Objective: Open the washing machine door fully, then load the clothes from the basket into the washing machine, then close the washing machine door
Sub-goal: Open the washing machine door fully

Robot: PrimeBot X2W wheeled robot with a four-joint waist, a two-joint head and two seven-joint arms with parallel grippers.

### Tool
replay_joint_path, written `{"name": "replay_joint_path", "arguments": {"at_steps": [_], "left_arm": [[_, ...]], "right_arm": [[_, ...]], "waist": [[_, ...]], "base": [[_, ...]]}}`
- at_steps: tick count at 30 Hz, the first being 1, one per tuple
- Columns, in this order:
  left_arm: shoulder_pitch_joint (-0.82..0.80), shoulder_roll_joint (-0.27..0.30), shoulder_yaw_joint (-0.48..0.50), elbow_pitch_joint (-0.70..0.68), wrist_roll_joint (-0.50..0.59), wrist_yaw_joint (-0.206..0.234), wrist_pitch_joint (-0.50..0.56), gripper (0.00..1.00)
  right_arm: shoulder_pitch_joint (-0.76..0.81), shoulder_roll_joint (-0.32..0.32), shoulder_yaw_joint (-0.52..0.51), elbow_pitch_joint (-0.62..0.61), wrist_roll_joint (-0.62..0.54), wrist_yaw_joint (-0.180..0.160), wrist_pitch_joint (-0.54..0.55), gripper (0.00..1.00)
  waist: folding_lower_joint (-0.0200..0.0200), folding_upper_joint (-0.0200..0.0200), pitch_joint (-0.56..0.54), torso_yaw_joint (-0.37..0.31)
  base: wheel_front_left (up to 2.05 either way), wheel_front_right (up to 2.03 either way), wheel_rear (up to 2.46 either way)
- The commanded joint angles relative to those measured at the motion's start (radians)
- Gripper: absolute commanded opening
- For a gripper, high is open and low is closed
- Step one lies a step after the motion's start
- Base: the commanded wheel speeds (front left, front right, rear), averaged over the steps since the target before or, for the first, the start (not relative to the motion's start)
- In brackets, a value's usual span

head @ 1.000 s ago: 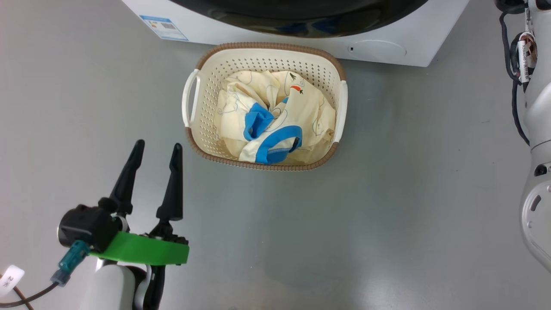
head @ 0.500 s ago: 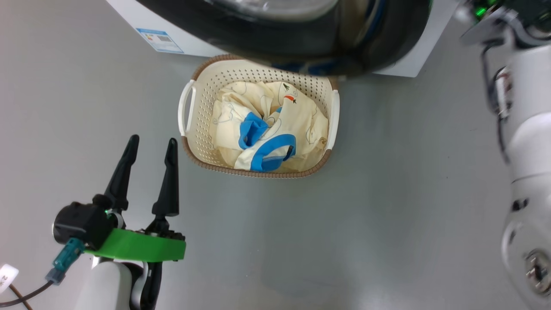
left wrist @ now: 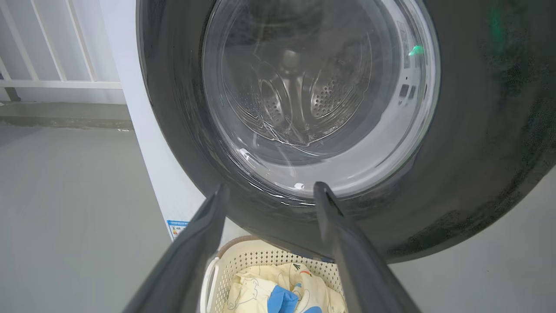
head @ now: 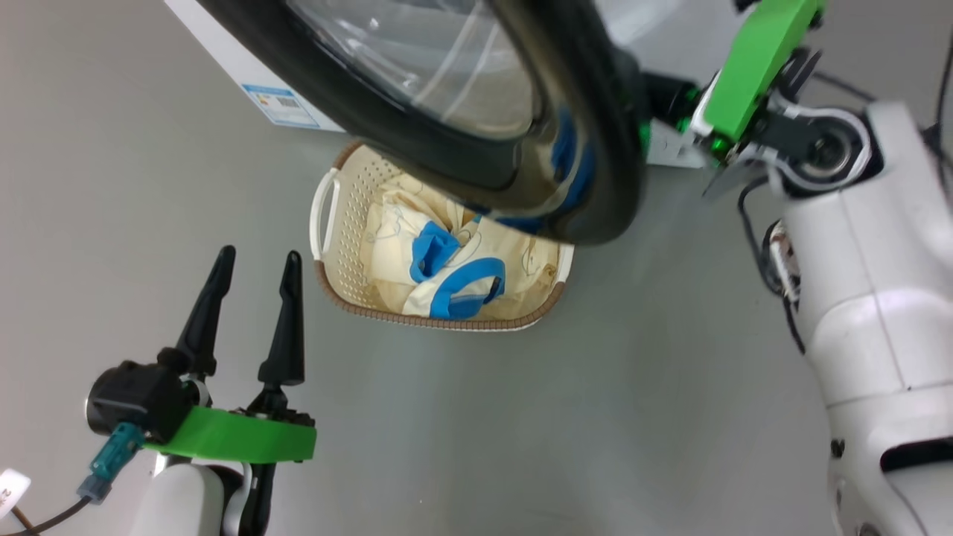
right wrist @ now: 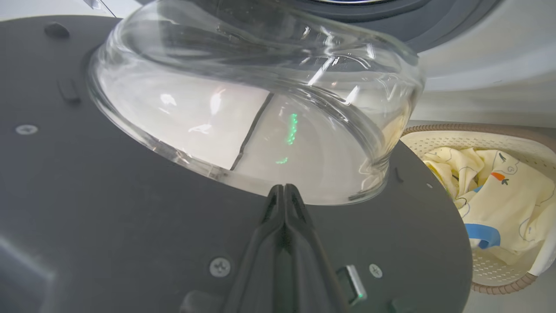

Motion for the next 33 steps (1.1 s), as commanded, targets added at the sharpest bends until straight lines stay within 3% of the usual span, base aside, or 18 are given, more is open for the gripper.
{"name": "replay_joint_path", "arguments": {"at_steps": [1,17,33], "left_arm": [[0.014,0.029,0.039,-0.027,0.013,-0.003,-0.008,1.0],[0.05,0.029,0.057,-0.023,0.027,-0.003,-0.008,1.0],[0.075,0.032,0.087,-0.008,0.043,-0.003,-0.008,1.0]], "right_arm": [[0.016,0.038,0.029,-0.045,0.016,0.003,0.013,0.0],[0.174,0.038,0.254,-0.149,0.211,0.003,0.051,0.0],[0.231,0.038,0.541,-0.174,0.419,0.003,-0.057,0.0]], "waist": [[0.0,0.0,-0.018,-0.002],[0.0,0.0,-0.095,-0.01],[0.0,0.0,-0.155,-0.018]], "base": [[0.0,0.0,0.0],[0.0,0.0,0.0],[0.0,0.0,0.0]]}}
